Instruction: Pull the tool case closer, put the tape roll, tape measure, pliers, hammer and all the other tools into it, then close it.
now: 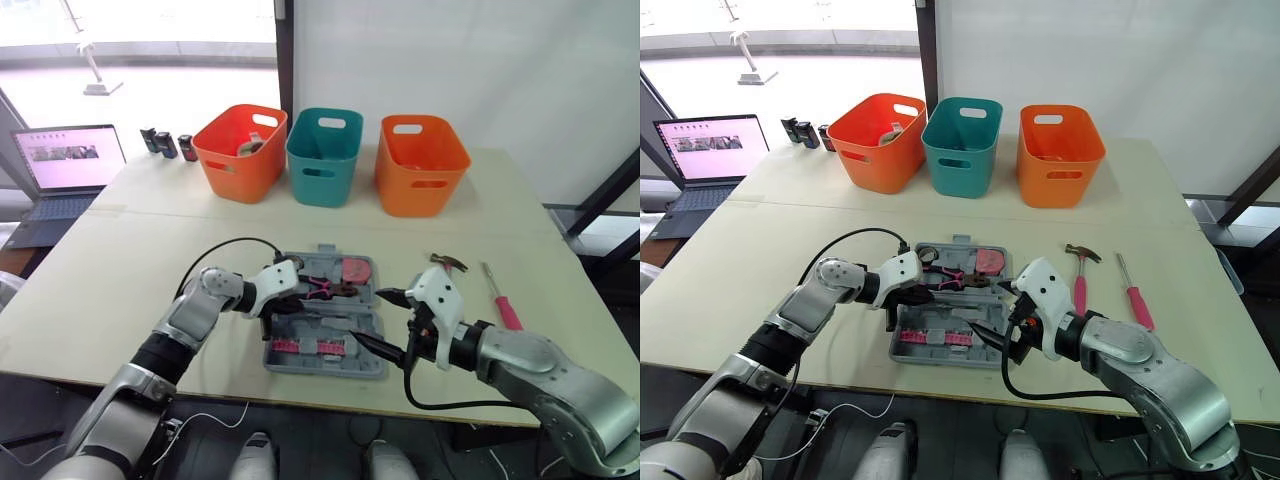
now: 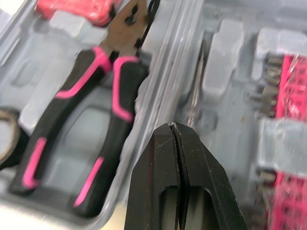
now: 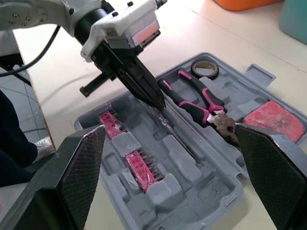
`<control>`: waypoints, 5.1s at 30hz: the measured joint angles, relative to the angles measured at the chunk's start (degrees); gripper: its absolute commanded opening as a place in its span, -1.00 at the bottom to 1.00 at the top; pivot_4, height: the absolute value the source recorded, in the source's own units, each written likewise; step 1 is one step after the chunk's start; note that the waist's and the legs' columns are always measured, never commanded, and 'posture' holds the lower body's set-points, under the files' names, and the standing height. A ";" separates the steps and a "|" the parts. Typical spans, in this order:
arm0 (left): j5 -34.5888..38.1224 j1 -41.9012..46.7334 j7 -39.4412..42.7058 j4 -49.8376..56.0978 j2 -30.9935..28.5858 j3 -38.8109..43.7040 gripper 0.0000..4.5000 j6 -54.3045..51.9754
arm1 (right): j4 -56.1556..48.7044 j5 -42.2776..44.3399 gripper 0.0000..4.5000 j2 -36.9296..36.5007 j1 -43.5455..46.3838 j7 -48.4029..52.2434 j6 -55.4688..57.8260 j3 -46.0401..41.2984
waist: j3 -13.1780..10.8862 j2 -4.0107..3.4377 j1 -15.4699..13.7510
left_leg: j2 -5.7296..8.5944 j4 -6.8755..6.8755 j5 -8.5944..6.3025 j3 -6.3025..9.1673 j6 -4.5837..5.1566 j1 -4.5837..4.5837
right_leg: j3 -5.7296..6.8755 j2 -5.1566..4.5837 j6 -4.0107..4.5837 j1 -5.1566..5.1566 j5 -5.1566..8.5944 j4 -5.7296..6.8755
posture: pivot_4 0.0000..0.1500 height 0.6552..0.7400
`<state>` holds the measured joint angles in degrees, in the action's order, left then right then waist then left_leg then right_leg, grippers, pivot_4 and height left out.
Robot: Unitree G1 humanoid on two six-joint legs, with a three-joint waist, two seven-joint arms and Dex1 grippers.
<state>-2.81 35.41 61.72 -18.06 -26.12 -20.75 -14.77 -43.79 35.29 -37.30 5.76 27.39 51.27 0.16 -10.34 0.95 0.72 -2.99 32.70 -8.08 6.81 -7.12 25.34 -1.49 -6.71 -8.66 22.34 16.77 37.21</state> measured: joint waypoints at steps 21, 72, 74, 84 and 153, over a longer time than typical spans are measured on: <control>2.44 -1.74 -2.38 -4.13 2.49 1.86 -0.99 2.52 | 0.05 0.34 1.00 -0.92 1.37 0.78 0.85 -0.74 | 0.33 -0.28 0.06 | 0.00 0.20 -0.07 0.00 0.11 -0.01 | 0.00 0.00 0.04 -0.08 0.00 0.00 | 1.00 1.00; 26.07 -35.33 1.90 16.89 -17.86 35.92 0.99 0.29 | 10.30 -6.96 1.00 -3.93 -20.79 9.23 -9.52 -26.18 | 0.25 -0.33 0.29 | -0.04 0.17 -0.16 -0.14 0.11 0.03 | -0.02 -0.08 0.43 -0.02 0.10 -0.24 | 1.00 1.00; 26.19 -35.03 -2.19 22.77 -12.77 34.76 0.99 0.64 | 8.78 -9.01 1.00 -0.09 -12.46 0.30 -2.99 -19.97 | 0.25 -0.32 0.37 | -0.04 0.19 -0.16 -0.13 0.12 0.02 | -0.02 -0.08 0.45 -0.01 0.07 -0.24 | 1.00 1.00; 30.92 -35.05 -6.02 38.09 -9.21 28.83 0.99 -4.41 | 26.37 -22.89 1.00 17.64 11.92 -27.22 7.43 -7.72 | 0.22 -0.40 0.14 | -0.02 0.19 -0.14 -0.13 0.14 0.05 | -0.03 -0.06 0.43 0.00 0.06 -0.21 | 1.00 1.00; 32.17 -35.12 -5.01 37.17 -12.22 26.86 1.00 -4.32 | 25.77 -26.59 0.87 29.44 7.70 -28.37 13.39 -7.89 | -0.06 -0.90 1.61 | -0.02 -0.02 -0.14 -0.10 0.16 0.09 | -0.03 -0.05 0.42 0.19 0.10 -0.17 | 1.00 1.00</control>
<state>29.37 0.28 56.71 19.11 -38.34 6.11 -19.09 -18.02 8.70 -7.86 13.45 -0.98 64.66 -7.73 -10.41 0.05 2.33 -3.01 32.68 -8.22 6.71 -6.96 25.43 -1.52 -6.76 -8.24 22.53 16.87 37.04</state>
